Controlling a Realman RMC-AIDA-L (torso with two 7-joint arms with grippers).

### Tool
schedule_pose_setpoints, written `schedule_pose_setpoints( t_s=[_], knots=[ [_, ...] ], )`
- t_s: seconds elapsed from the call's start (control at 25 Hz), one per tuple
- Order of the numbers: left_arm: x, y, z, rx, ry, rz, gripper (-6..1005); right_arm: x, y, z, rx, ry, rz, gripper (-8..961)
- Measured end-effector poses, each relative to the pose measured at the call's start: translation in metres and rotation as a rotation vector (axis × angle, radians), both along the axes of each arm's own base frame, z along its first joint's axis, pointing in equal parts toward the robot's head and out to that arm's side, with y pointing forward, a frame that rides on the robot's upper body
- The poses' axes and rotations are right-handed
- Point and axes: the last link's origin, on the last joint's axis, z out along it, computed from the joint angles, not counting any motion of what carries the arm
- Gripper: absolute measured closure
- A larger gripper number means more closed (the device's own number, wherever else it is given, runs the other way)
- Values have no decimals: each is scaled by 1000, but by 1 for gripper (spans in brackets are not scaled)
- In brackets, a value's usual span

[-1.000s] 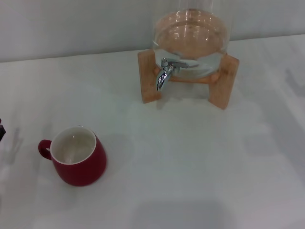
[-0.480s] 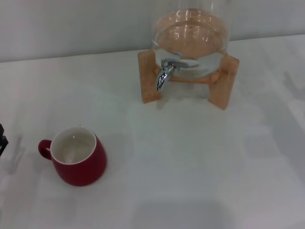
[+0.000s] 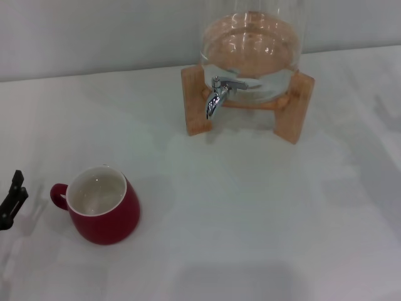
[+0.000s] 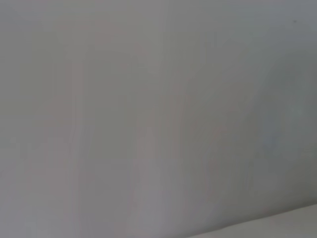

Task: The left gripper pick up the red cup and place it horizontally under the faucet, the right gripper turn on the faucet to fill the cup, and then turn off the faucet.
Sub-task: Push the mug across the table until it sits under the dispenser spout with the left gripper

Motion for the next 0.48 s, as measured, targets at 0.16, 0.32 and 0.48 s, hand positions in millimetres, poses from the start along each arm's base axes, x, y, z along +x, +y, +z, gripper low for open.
schedule_pose_setpoints(
  t_s=[0.16, 0.32, 0.48],
  knots=[
    [-1, -4, 1, 6, 0, -4, 117, 1, -1, 0, -1, 0, -3, 85],
    [-2, -10, 1, 7, 0, -10, 117, 2, -2, -1, -4, 1, -7, 85],
    [-3, -14, -1, -6, 5, -12, 117, 3, -3, -3, -9, 4, -12, 85]
  ],
)
